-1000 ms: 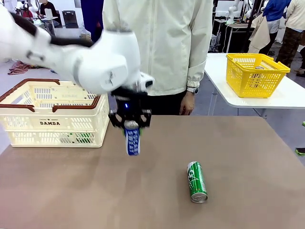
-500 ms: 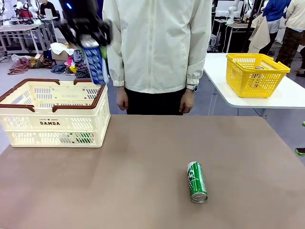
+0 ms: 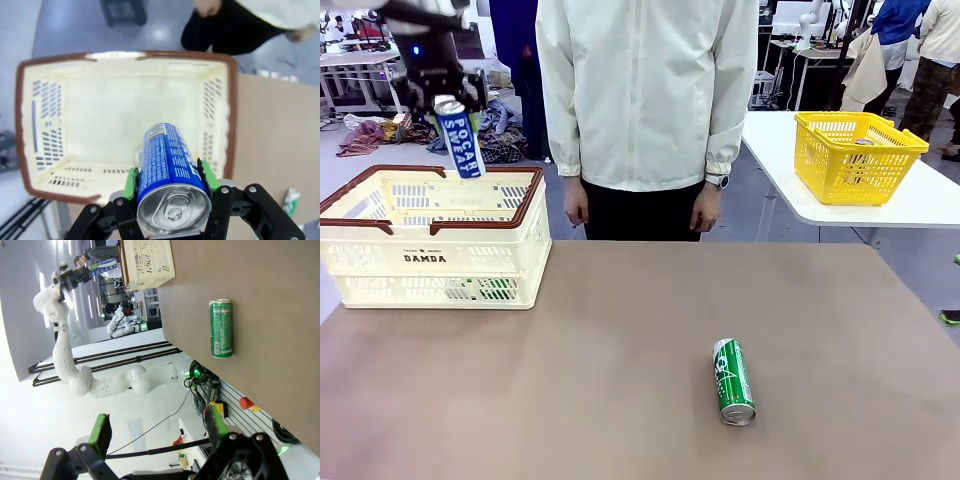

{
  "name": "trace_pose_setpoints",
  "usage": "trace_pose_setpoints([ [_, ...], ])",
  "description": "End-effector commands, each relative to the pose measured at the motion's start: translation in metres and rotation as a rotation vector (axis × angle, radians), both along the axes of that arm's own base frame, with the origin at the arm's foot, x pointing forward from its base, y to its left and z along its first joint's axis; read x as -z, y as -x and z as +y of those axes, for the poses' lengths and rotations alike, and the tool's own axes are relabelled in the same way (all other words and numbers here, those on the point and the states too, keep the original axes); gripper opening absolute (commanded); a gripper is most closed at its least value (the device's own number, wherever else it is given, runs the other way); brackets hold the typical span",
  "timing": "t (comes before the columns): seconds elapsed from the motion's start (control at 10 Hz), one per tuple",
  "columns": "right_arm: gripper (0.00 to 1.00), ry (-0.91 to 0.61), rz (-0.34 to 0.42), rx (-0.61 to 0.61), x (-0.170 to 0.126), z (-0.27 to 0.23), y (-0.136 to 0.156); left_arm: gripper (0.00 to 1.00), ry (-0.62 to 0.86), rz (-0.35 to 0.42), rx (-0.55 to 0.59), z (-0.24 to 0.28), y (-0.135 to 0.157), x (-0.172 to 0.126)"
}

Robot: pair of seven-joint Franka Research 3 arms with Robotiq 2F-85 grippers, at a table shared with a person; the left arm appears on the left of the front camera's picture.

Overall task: Place the drinks into the Shopping basket.
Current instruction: Pick up one drink and place it into the Shopping basket.

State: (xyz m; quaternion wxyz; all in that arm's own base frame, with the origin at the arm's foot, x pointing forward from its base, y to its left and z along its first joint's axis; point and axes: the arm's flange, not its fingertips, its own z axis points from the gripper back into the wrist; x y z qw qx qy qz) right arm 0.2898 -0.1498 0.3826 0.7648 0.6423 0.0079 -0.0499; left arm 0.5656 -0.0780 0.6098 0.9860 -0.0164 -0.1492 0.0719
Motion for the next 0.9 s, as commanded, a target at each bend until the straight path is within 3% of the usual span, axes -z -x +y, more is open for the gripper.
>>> trace_pose_setpoints([
  [0.0, 1.00, 0.001, 0.017, -0.006, -0.005, -0.001, 0.001, 0.00, 0.018, 0.041, -0.132, 0.003, -0.010, 0.035],
  [0.1, 1.00, 0.001, 0.017, -0.006, -0.005, -0.001, 0.001, 0.00, 0.000, 0.137, -0.191, 0.012, -0.017, 0.055],
  [0.2, 1.00, 0.001, 0.017, -0.006, -0.005, -0.001, 0.001, 0.00, 0.013, 0.034, -0.069, 0.011, -0.013, 0.029],
  [0.8, 1.00, 0.001, 0.017, -0.006, -0.005, -0.001, 0.001, 0.00, 0.013, 0.034, -0.069, 0.011, -0.013, 0.029],
])
